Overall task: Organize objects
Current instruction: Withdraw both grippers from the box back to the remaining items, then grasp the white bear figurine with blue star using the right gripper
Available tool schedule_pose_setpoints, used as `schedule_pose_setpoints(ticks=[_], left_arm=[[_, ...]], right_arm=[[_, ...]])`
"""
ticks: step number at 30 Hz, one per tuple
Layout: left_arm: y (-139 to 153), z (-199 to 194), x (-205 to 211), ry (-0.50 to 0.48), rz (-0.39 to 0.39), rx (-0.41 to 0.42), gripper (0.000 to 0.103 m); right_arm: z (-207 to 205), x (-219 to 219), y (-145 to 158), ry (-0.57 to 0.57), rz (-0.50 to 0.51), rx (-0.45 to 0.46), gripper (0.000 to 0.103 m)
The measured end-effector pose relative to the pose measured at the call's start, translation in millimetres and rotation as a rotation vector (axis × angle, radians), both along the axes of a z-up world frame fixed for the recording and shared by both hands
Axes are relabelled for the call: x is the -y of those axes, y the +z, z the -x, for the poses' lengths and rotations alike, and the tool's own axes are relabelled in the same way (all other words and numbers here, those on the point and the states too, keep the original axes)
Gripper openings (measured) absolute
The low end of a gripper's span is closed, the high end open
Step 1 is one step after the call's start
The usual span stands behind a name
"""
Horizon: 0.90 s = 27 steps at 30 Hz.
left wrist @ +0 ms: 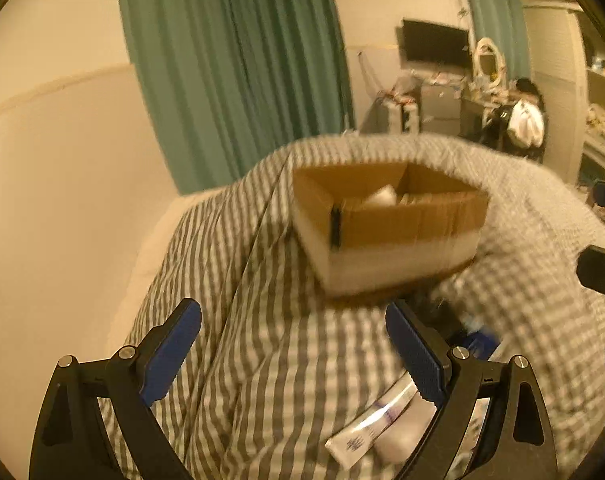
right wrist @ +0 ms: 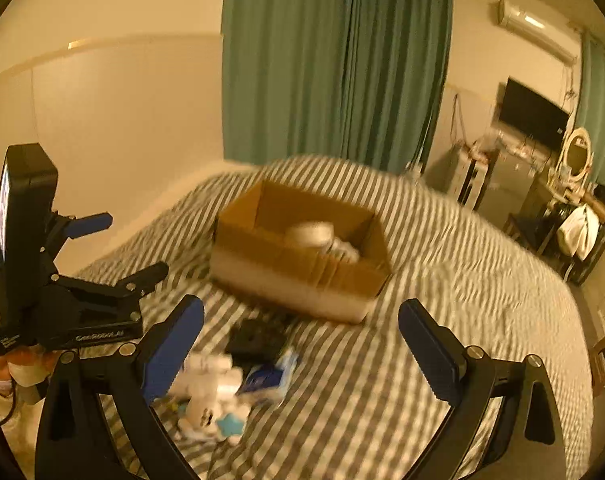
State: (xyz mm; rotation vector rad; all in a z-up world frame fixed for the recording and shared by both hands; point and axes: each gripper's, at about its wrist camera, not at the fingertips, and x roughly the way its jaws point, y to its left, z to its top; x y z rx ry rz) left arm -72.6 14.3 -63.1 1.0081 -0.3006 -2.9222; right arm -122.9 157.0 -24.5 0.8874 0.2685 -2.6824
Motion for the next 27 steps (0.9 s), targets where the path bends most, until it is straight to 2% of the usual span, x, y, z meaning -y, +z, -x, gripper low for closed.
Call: schedule_pose_setpoints(ticks=[3,6,14,18,24,25,27], left_arm=[[-26,-6,1,0.021,0.043,0.023,0.096],[-44,-16,0,0.012,0.033,0.05,0.096],[-66,-24,4,0.016,0.061,0.089,0.096],[-75,-27,7,0.005,0.053,0.1,0.096],[-82,-26,8,0.009,0.043,0.128,0.096],[-81,-27,8,0.007,0.042,0.126,0.096],[-80,-28,8,0.009,0.042,0.121,0.096]], right_arm=[[0,8,-31,-0.004,-0.013,0.06,0.098],[-3,12,-57,0.0,-0.004,0.126,0.098],[-6,33,-116,0.022,-0.023,0.259,0.098],[-2,40,-136,0.026,-0.045,0.301,0.098],[-4,46,-147,0.048,-0.052,0.301,0.098],[-5,49,-148,0.063,-0.052,0.305,0.097],[-7,55,-152,0.09,-0.066,0.321,0.088]])
